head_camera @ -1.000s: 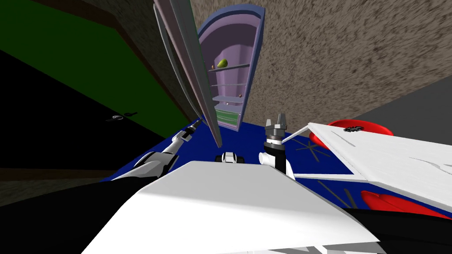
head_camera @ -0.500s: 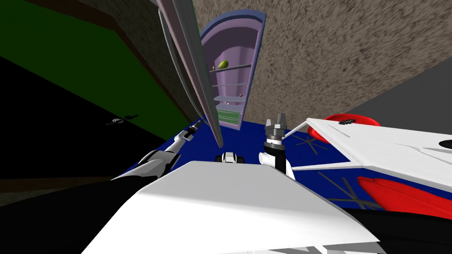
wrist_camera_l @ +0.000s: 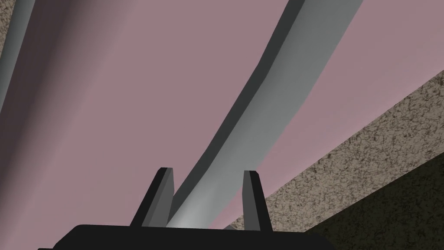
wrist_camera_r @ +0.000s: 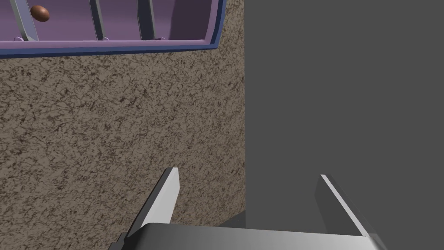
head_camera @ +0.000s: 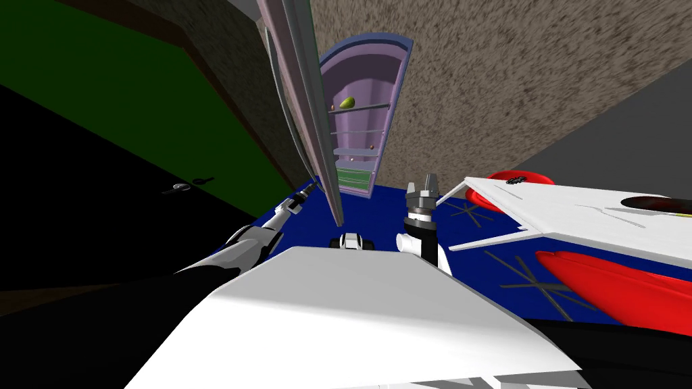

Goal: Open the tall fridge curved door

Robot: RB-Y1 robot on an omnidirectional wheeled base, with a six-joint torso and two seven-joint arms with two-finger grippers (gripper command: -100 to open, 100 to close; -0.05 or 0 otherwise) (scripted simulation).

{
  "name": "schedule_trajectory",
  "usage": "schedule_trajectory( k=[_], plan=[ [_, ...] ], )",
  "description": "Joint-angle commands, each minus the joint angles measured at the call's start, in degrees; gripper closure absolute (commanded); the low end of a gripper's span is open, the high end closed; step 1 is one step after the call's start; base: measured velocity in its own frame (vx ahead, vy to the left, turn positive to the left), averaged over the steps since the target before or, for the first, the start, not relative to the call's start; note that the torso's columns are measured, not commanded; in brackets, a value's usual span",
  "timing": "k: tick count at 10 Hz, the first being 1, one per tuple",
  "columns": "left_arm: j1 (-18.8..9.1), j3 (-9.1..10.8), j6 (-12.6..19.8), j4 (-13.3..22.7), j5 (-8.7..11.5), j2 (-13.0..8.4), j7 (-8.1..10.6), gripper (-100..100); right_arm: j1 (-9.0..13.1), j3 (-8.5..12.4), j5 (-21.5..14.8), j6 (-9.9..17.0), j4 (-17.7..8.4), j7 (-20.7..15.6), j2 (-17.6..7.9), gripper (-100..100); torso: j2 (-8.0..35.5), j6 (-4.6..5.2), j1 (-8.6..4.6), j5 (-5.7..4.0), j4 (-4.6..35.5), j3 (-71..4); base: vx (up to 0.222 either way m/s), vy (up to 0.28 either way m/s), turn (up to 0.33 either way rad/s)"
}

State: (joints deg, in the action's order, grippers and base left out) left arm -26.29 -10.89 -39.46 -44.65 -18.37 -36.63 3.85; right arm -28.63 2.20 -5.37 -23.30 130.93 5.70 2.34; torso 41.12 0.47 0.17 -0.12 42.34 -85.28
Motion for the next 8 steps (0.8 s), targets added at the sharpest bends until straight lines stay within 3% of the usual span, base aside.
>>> schedule_trajectory(
  k=[1, 3, 4, 6, 8],
  plan=[
    [-3.3, -0.33, 0.1, 3.5, 0.5, 1.8, -1.53, 100, 0.0, 0.0, 0.0, 0.0, 0.0, 0.0, 0.0, 0, -0.2, -0.08, -0.27, -0.07, 0.0, -0.1, -0.058, 0.279, -0.155],
    [-4.0, -0.33, 0.1, 3.5, 0.5, 1.8, -1.53, 100, 0.0, 0.0, 0.0, 0.0, 0.0, 0.0, 0.0, 0, -0.5, 0.17, -0.02, -0.04, 0.0, -0.3, -0.071, 0.222, -0.067],
    [-5.6, -1.21, 0.6, 5.6, 0.8, 3.6, -2.68, 100, 0.0, 0.0, 0.0, 0.0, 0.0, 0.0, 0.0, 0, -0.5, 0.11, -0.29, -0.10, 0.0, -0.3, -0.104, 0.233, -0.144],
    [-6.3, -1.21, 0.6, 5.6, 0.8, 3.6, -2.68, 100, 0.0, 0.0, 0.0, 0.0, 0.0, 0.0, 0.0, 0, -0.4, 0.08, 0.20, 0.08, 0.0, -0.2, -0.068, 0.250, -0.089],
    [-6.3, -1.21, 0.6, 5.6, 0.8, 3.6, -2.68, 100, 0.0, 0.0, 0.0, 0.0, 0.0, 0.0, 0.0, 0, -0.6, 0.10, -0.37, -0.07, -0.1, -0.3, -0.005, 0.046, 0.039]
  ],
)
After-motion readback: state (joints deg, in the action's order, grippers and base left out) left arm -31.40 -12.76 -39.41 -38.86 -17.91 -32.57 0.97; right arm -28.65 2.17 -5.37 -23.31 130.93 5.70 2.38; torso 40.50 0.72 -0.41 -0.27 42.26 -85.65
